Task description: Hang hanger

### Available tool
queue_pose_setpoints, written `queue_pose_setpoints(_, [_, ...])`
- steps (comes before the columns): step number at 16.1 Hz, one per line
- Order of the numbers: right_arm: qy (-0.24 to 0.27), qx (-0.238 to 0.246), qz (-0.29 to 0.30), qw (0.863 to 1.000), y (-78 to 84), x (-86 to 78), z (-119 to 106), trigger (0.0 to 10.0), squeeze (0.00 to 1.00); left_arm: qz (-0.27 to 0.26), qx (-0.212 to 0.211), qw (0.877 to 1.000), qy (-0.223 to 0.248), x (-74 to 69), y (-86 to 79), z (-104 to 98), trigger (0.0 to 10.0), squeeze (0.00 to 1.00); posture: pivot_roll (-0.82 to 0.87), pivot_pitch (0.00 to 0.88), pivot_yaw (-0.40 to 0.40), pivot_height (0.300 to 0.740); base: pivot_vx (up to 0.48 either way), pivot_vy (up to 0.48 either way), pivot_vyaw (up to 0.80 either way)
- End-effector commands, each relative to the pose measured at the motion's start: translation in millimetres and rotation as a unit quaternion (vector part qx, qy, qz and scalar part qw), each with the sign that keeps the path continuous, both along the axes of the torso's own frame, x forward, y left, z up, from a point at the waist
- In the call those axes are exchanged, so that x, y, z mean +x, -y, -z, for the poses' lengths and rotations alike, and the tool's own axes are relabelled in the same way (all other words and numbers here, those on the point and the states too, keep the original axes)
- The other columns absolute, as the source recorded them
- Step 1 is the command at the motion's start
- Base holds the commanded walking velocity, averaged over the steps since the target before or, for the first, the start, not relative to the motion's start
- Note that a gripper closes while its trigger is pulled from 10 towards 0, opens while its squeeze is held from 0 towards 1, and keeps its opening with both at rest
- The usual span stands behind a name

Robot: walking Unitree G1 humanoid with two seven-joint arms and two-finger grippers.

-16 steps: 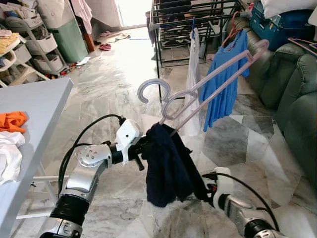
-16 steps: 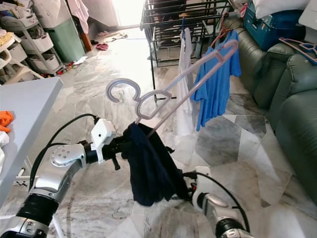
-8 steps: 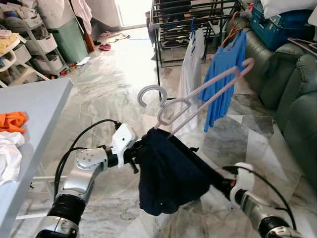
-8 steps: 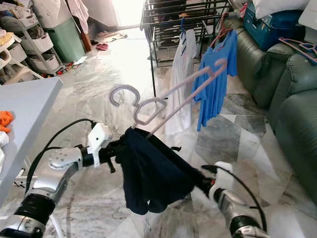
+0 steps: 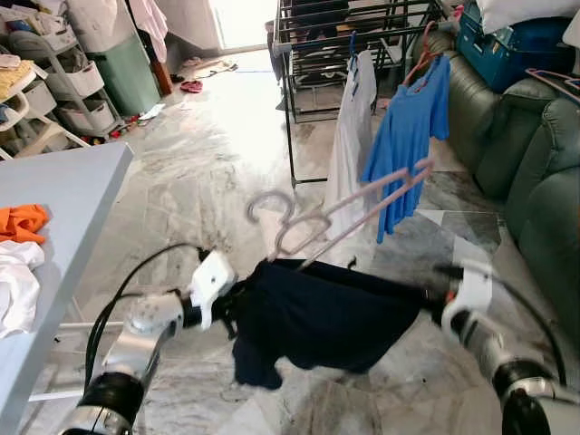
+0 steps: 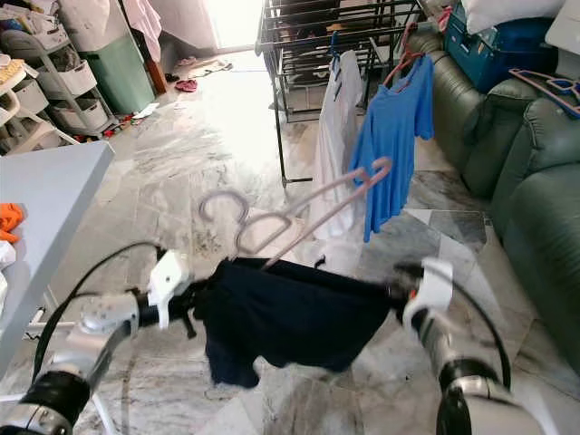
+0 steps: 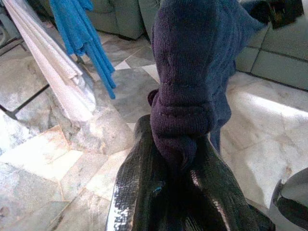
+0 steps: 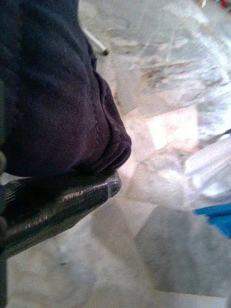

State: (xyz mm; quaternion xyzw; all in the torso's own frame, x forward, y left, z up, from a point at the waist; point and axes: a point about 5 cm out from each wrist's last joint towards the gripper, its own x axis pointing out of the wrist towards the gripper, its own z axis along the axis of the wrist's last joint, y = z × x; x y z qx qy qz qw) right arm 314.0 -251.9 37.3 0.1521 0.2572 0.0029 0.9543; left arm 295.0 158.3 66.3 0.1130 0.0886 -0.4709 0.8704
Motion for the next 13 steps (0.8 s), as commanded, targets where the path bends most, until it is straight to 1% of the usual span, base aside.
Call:
queue_pose_setpoints(1, [0.017, -0.016, 0.033, 0.999, 17.3, 6.6, -16.0, 0.0, 0.00, -0.037, 0.012, 0.999, 0.006, -1.4, -23.8, 1.4, 0.0, 0.00, -0.17, 0.000, 0.120, 0.740, 0.000, 0.000, 0.00])
queue_pose_setpoints(2, [0.038, -0.018, 0.032, 0.999, 15.8, 16.3, -28.8, 0.0, 0.00, -0.037, 0.024, 0.999, -0.008, -7.7, -24.8, 12.4, 0.0, 0.00, -0.18, 0.000, 0.123, 0.740, 0.000, 0.000, 0.00])
queue_pose_setpoints(4, [0.067, -0.015, 0.025, 0.997, 9.4, 32.3, -49.8, 0.0, 0.00, -0.037, 0.028, 0.998, -0.036, -19.8, -23.0, 30.9, 0.0, 0.00, -0.19, 0.000, 0.124, 0.740, 0.000, 0.000, 0.00])
queue_pose_setpoints(5, [0.071, -0.020, 0.022, 0.997, 6.7, 36.1, -54.3, 0.0, 0.00, -0.035, 0.032, 0.998, -0.045, -24.2, -21.4, 36.9, 0.0, 0.00, -0.19, 0.000, 0.124, 0.740, 0.000, 0.000, 0.00])
queue_pose_setpoints(8, [0.077, -0.034, 0.019, 0.996, -0.4, 43.3, -61.7, 0.0, 0.00, -0.019, 0.038, 0.997, -0.071, -37.9, -13.9, 54.3, 0.0, 0.00, -0.19, 0.000, 0.124, 0.740, 0.000, 0.000, 0.00])
queue_pose_setpoints(11, [0.083, -0.041, 0.024, 0.995, -2.3, 48.0, -68.1, 0.0, 0.00, -0.018, 0.041, 0.995, -0.094, -48.6, -11.8, 67.3, 0.0, 0.00, -0.20, 0.000, 0.124, 0.740, 0.000, 0.000, 0.00])
queue_pose_setpoints(12, [0.082, -0.044, 0.026, 0.995, -2.0, 48.5, -68.8, 0.0, 0.00, -0.019, 0.036, 0.994, -0.099, -49.2, -11.3, 68.3, 0.0, 0.00, -0.20, 0.000, 0.123, 0.740, 0.000, 0.000, 0.00])
queue_pose_setpoints(13, [0.082, -0.046, 0.028, 0.995, -1.8, 48.9, -69.1, 0.0, 0.00, -0.022, 0.047, 0.993, -0.106, -52.1, -13.8, 72.2, 0.0, 0.00, -0.19, 0.000, 0.122, 0.740, 0.000, 0.000, 0.00])
